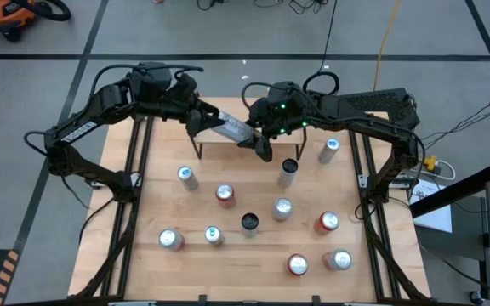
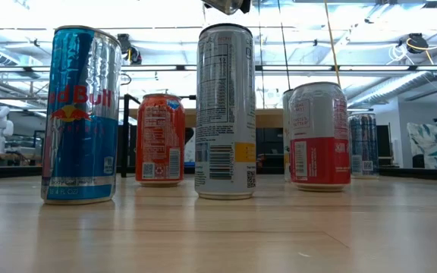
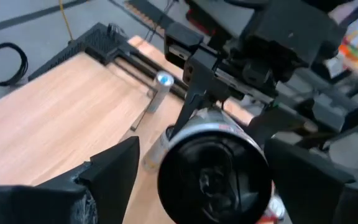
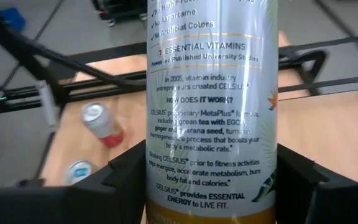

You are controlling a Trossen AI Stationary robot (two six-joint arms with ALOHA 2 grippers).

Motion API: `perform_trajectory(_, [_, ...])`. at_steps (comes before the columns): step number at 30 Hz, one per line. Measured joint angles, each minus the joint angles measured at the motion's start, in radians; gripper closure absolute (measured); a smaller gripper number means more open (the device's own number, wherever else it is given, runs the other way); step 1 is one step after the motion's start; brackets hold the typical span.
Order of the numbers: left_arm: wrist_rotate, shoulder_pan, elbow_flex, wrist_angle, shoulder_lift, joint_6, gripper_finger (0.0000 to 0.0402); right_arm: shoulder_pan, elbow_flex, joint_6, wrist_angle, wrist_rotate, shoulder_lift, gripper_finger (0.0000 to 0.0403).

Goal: Place canned beverage on shelf
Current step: Put the top left white-yellow soda can on the shelf

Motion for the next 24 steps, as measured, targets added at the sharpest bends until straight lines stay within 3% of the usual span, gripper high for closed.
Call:
perform_trajectory(12, [-0.093,0.000,0.000,0.058,0.000,-0.288,0.0070,0.035,0.000,-0.246,-0.003,0.318,-0.022,0.0171])
perform_trajectory(18, [-0.172,0.013,0.000,0.058,0.000,-0.531,0.0070,0.070,0.000,-0.377,-0.003,0.521,-0.022,0.0170])
perform_trajectory(21, [-0.172,0.026,0.000,0.055,0.000,-0.566,0.0070,0.083,0.000,-0.431,-0.003,0.616,-0.021,0.0170])
perform_trajectory(24, [-0.170,0.040,0.000,0.042,0.000,-0.568,0.0070,0.086,0.000,-0.449,-0.003,0.632,-0.021,0.0170])
